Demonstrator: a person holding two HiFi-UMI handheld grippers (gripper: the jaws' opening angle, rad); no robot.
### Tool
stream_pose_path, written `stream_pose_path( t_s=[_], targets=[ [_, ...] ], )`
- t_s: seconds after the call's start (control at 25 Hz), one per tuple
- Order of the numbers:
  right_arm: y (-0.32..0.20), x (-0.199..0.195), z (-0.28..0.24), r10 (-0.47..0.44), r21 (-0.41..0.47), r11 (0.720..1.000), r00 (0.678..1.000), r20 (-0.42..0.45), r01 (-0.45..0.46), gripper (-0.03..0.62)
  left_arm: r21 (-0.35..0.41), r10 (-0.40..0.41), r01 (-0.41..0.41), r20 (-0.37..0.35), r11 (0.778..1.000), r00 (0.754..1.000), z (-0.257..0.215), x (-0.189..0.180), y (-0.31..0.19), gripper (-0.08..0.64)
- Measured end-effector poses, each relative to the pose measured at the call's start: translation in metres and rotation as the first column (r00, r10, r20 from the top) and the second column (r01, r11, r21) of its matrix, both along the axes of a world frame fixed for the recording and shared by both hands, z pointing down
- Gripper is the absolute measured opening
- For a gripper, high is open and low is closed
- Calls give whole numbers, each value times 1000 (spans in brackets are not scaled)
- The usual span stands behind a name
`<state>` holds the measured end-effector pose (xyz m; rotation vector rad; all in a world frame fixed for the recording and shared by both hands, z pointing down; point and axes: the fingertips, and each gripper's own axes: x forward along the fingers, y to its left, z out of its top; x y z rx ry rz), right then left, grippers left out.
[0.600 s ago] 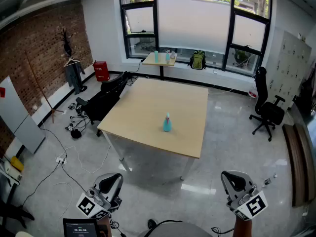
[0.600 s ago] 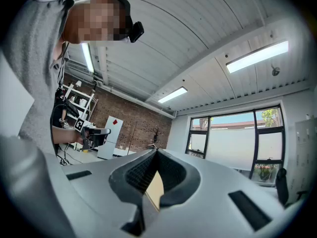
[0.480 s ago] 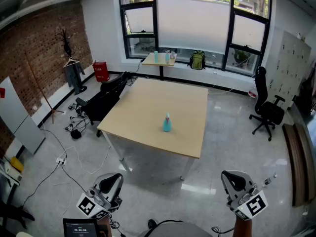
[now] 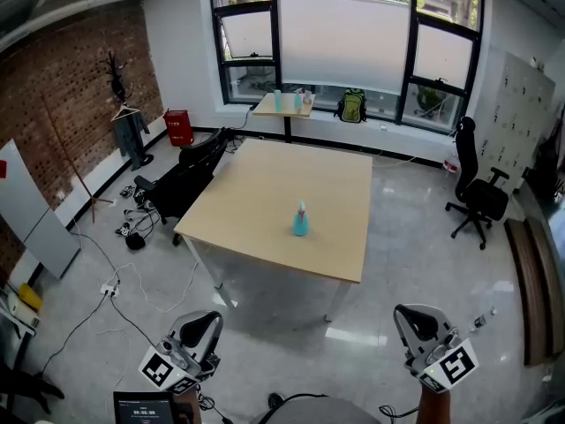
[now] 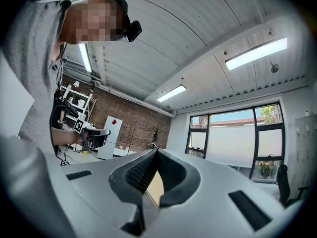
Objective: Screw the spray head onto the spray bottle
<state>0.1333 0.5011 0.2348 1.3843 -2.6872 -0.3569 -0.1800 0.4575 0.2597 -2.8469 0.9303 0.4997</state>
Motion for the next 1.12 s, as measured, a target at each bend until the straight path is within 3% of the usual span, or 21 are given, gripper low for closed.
stream_pose_path(
  t_s=[0.2,0.4,0.68,0.88,1.12],
  targets=[
    [-9,-16,3,-26,-2,1000,999,30,26,6,-15,6,-6,7,1000,1000,9,-8,-10,14],
    [-26,-47,7,-44,-3,999,997,60,44,6,-57,21,-23,-35,998,999,31,-25,-33,14],
    [-50,-89,15,-55,-42,997,995,78,58,6,-37,109,-112,-75,993,991,36,-15,-69,14],
    [-74,-94,29,-52,-93,994,996,73,59,6,-62,133,-138,-85,988,987,53,-6,-93,14],
    [-142,-84,38,-61,-134,988,995,73,71,6,-148,109,-125,-113,981,988,80,13,-156,14]
  ],
)
